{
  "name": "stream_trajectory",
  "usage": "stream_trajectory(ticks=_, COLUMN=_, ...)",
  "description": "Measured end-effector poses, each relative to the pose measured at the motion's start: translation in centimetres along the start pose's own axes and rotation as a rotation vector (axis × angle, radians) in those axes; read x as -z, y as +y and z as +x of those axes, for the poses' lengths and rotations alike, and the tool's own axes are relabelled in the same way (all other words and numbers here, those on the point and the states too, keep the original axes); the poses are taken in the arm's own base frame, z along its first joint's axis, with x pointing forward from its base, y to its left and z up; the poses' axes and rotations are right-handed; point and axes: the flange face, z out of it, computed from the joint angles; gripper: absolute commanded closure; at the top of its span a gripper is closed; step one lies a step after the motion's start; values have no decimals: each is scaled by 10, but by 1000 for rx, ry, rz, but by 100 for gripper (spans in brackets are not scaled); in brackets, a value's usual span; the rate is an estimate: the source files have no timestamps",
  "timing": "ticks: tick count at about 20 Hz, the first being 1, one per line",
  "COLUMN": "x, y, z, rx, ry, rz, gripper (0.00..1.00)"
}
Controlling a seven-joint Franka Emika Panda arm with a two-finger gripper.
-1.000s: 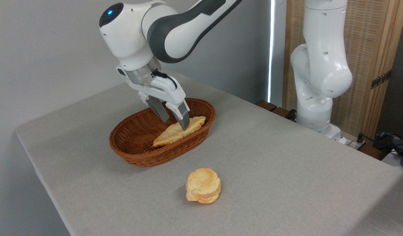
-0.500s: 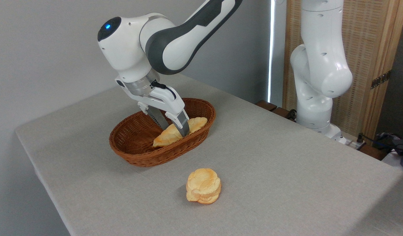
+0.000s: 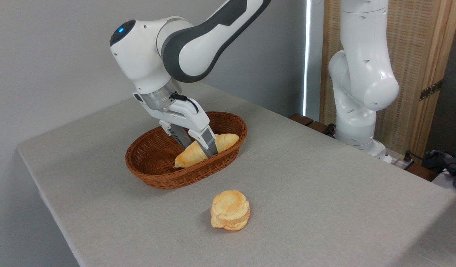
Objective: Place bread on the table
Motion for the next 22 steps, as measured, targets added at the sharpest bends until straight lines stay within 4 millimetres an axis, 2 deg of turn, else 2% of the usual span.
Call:
stream_trajectory(ticks=1, x=0, y=0, z=0, rx=0, ry=-1, rz=1, gripper=84)
stream_trajectory(ticks=2, x=0, y=0, z=0, rx=-1, ry=-2, rz=3, gripper=87)
stream_trajectory(ticks=22, x=1, y=-2, z=-1, rx=2, ry=-2, rz=4, gripper=85)
